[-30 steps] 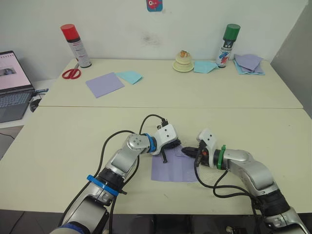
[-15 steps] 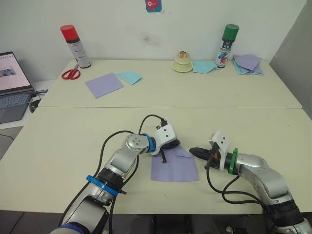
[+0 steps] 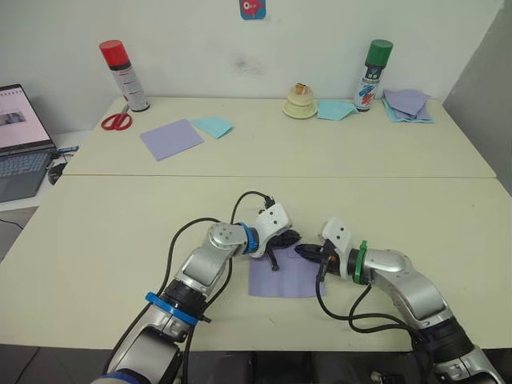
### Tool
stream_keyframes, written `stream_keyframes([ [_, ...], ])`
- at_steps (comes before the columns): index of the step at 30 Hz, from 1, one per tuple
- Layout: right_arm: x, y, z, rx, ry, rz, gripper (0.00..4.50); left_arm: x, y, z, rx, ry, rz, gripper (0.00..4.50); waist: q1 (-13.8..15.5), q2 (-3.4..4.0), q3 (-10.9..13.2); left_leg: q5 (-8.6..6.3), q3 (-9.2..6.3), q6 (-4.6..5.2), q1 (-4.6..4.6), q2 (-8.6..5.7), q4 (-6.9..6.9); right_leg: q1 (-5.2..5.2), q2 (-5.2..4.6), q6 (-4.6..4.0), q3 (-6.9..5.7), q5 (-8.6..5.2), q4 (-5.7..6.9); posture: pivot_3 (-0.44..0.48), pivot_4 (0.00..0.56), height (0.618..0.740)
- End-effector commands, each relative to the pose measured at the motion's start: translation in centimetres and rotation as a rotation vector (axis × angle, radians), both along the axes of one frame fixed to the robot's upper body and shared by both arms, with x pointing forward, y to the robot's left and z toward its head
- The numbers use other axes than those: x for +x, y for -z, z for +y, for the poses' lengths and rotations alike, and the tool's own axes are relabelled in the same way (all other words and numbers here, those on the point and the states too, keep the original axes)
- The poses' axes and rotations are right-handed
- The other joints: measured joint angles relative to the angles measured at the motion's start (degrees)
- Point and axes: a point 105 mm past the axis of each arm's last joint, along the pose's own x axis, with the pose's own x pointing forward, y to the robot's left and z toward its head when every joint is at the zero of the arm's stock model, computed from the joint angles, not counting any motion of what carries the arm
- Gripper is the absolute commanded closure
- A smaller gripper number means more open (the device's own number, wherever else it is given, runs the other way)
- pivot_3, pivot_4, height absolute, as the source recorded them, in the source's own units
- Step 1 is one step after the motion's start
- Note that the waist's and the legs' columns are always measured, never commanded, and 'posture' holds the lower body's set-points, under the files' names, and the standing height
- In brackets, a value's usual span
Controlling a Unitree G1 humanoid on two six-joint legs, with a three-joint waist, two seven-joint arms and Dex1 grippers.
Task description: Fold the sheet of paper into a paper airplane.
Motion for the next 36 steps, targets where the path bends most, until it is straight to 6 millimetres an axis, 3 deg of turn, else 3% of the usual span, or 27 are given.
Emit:
stream_keyframes([
  [1, 0.1, 0.9, -0.3, -0.032, 0.02, 0.016, 4.47, 0.0, 1.4, 0.9, 0.09, -0.027, 0.012, 4.5, -0.2, 0.01, 0.0, 0.0, 0.0, 0.0, 0.01, 0.02, 0.0, -0.02, 0.04, 0.0, 0.0, 0.0, 0.02, 0.0, 0.15, 0.74],
  [4, 0.1, 0.9, -0.3, -0.035, 0.02, 0.015, 4.47, 0.6, 3.1, 2.3, 0.182, -0.088, 0.031, 4.5, -0.1, 0.01, 0.0, 0.0, -0.01, 0.0, 0.02, 0.03, 0.0, -0.02, 0.08, -0.01, 0.01, 0.0, 0.05, 0.0, 0.15, 0.74],
  [9, 0.0, 1.1, -0.5, -0.044, 0.023, 0.015, 4.47, 2.6, 3.3, 6.0, 0.248, -0.256, 0.001, 4.5, -0.2, 0.03, 0.0, -0.05, 0.01, 0.1, 0.12, 0.04, 0.02, 0.05, 0.08, 0.0, 0.07, 0.0, 0.06, 0.0, 0.15, 0.74],
  [14, 0.0, 1.3, -0.1, -0.037, 0.01, 0.027, 4.47, 3.7, 1.0, 7.5, 0.165, -0.363, -0.077, 4.5, -1.0, 0.04, -0.1, -0.04, 0.0, 0.07, 0.35, 0.1, -0.02, 0.21, 0.1, 0.25, 0.12, -0.15, 0.09, 0.0, 0.15, 0.74],
  [19, 0.0, 1.3, 0.9, -0.02, -0.024, 0.029, 4.47, 4.7, -4.2, 11.1, -0.085, -0.563, -0.132, 4.5, -1.5, 0.03, -0.1, -0.03, 0.0, 0.05, 0.3, 0.1, -0.03, 0.07, 0.08, 0.16, 0.16, -0.1, 0.13, 0.0, 0.15, 0.74],
  [22, 0.3, 1.2, 1.3, -0.014, -0.034, 0.025, 4.5, 3.3, -6.2, 12.9, -0.309, -0.608, -0.023, 3.75, -1.5, 0.02, -0.1, 0.01, -0.02, -0.02, 0.14, 0.13, -0.01, -0.06, 0.0, -0.04, 0.14, 0.03, 0.13, 0.0, 0.15, 0.74],
  [26, 0.5, 1.1, 1.5, -0.013, -0.048, 0.022, 4.5, -1.0, -4.9, 12.1, -0.405, -0.481, 0.182, 2.51, -1.5, 0.09, -0.1, 0.08, 0.03, -0.15, 0.11, 0.07, -0.01, -0.08, -0.08, -0.04, 0.16, 0.02, 0.09, 0.0, 0.15, 0.74],
  [30, 0.7, 1.1, 1.5, -0.013, -0.047, 0.018, 4.5, -1.4, -3.3, 11.8, -0.409, -0.524, 0.245, 1.27, -1.1, 0.06, -0.1, -0.01, -0.03, 0.0, 0.06, 0.05, -0.01, -0.09, -0.07, -0.05, 0.12, 0.03, 0.1, 0.0, 0.15, 0.74],
  [36, 0.6, 1.0, 1.5, -0.012, -0.038, 0.016, 4.5, -0.7, -1.7, 9.8, -0.405, -0.518, 0.272, 1.27, -1.1, 0.06, -0.1, -0.01, 0.0, 0.02, 0.1, 0.05, 0.0, 0.0, -0.04, -0.09, 0.1, 0.05, 0.08, 0.0, 0.15, 0.74],
])
